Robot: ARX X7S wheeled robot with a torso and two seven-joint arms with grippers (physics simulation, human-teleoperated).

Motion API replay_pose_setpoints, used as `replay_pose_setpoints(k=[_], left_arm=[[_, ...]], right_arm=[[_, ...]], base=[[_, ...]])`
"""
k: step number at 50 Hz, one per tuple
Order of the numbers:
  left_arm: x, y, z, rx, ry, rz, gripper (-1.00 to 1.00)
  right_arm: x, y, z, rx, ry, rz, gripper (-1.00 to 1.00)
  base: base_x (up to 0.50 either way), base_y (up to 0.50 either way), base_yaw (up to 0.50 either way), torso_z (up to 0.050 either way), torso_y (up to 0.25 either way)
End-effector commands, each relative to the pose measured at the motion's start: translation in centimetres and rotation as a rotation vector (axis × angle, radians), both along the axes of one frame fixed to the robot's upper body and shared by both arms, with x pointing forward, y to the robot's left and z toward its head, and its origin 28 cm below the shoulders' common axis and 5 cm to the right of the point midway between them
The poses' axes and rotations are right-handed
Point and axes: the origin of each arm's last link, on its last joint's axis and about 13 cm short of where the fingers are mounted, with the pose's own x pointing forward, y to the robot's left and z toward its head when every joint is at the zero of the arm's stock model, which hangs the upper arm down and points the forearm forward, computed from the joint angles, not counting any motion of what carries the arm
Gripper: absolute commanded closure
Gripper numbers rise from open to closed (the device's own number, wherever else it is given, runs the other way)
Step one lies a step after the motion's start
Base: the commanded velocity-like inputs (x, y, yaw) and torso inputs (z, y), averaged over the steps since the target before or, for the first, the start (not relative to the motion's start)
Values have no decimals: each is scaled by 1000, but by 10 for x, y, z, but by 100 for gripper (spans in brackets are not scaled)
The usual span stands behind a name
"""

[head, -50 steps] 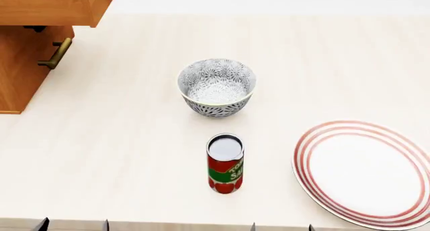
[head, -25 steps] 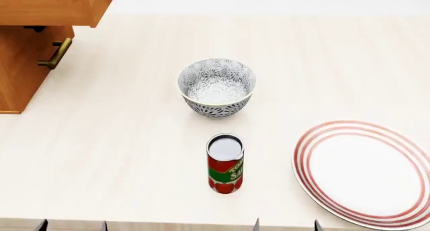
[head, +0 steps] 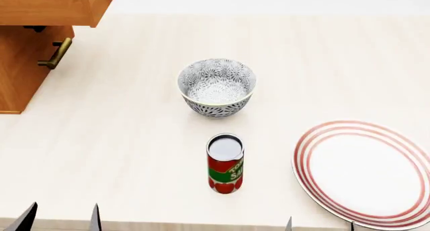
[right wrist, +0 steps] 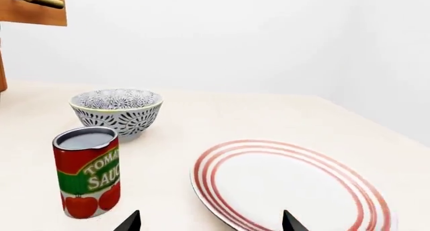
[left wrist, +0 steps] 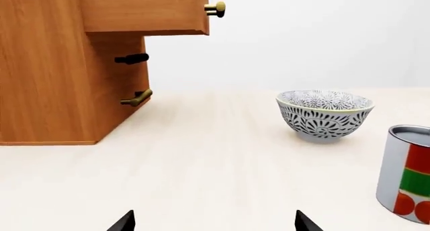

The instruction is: Put the bowl on the plate.

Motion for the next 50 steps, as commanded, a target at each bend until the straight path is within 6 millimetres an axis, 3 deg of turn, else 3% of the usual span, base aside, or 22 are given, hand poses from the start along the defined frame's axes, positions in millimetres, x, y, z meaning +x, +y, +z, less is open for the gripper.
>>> replay_pose_setpoints(k=[1,8,38,50], left_arm=[[8,2,10,8,-9,0,-100],[10,3,10,14,-6,-5,-100],[13,2,16,27,-21,-19,-100],[15,2,21,30,-35,-16,-100]], right_arm=[[-8,-20,19,-37,0,-30,-100],[-3,-24,30,-54,-40,-57,-100],[9,-32,43,-52,-89,26,-100],[10,-35,46,-65,-100,43,-100]], base=[[0,0,0,0,0],[0,0,0,0,0],[0,0,0,0,0],[213,-7,0,0,0]])
